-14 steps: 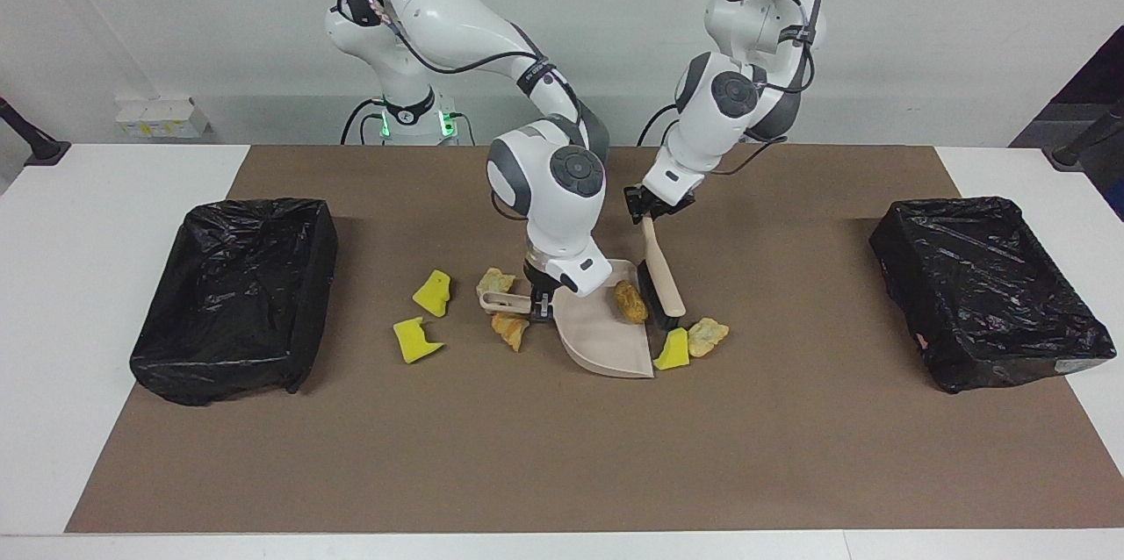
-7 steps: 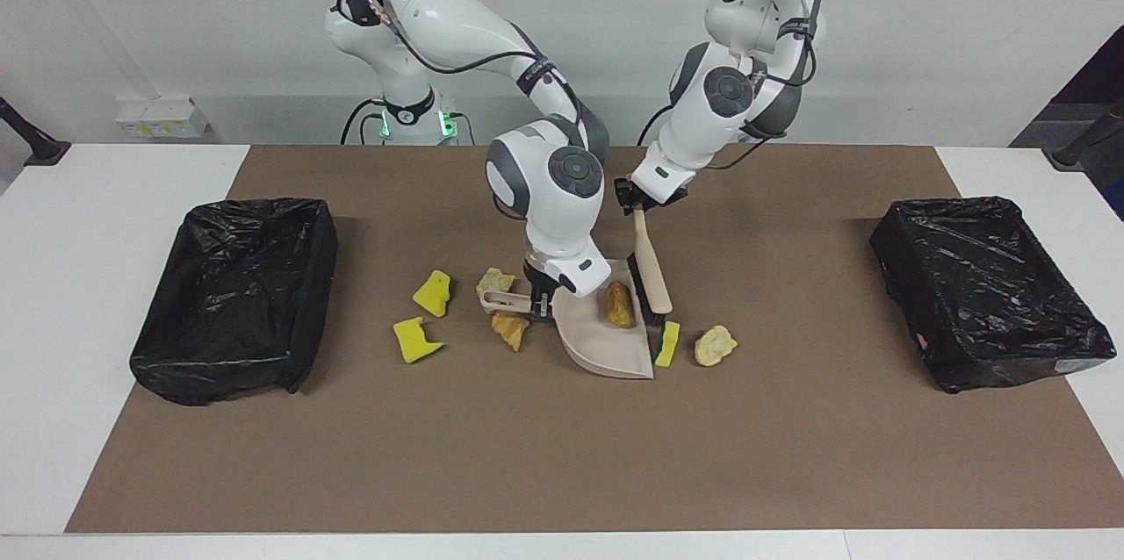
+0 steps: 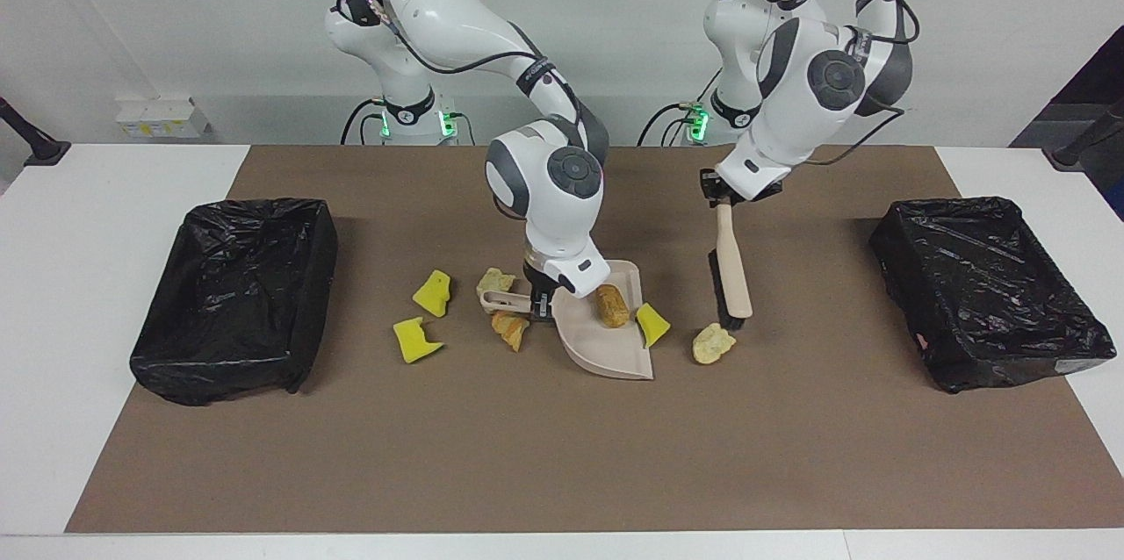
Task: Sweep and dump trash in bin
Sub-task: 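Sweep the trash pieces into the dustpan with the left gripper's brush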
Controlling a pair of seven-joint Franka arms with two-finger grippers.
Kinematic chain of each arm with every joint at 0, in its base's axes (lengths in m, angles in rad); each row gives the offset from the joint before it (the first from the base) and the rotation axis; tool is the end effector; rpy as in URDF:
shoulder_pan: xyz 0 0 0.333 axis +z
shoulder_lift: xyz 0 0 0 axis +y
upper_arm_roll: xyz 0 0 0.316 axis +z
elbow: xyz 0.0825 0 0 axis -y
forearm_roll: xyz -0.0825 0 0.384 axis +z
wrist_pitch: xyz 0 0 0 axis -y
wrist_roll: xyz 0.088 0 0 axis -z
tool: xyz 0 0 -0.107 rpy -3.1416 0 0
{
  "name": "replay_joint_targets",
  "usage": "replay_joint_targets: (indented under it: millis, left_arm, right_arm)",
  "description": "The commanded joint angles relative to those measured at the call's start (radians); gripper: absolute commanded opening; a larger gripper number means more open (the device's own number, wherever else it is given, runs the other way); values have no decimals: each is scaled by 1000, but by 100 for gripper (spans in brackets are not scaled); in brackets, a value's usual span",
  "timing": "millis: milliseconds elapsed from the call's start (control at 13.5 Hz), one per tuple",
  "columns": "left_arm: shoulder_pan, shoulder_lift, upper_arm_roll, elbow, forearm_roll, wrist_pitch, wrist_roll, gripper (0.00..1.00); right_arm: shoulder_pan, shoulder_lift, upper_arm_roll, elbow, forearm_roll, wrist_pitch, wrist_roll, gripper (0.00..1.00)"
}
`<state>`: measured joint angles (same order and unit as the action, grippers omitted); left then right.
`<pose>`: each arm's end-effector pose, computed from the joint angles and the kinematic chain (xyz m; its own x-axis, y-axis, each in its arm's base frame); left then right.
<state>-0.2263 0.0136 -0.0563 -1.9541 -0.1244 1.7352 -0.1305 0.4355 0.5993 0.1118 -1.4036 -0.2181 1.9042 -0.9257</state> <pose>0.5098 -0.1597 0.4518 0.9617 -0.1240 -0.2446 -0.1064 -0.9908 0.0841 0.6194 0.3419 0.3489 0.0326 0.9855 -0.1667 0.9995 -0.0326 0.0028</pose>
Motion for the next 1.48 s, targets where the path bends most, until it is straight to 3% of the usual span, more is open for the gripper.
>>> replay_joint_targets:
  millis: [0,222,443,739,1108,1403]
  left_arm:
    - [39,152,-11,125,92,-20,54,0]
    - [50,213,-13,121,94,38,92,0]
    - [30,181,-19,19,34,136,82,0]
    - [-86,125,-19,-98,-50,263,13,0]
    - [-243,125,-20,-71,-124,265,-99,0]
    - [-229,117,-19,-55,-126,228,-103,0]
  right_arm:
    - [-12,-12,11,-38,17,50,34,0]
    - [-11,-12,11,-40,17,55,33,0]
    - [-11,-15,11,-48,17,56,28,0]
    - [-11,-18,11,-51,16,55,24,0]
    - [-12,-21,11,-55,16,52,21,0]
    - [-20,-22,11,-61,16,58,18,0]
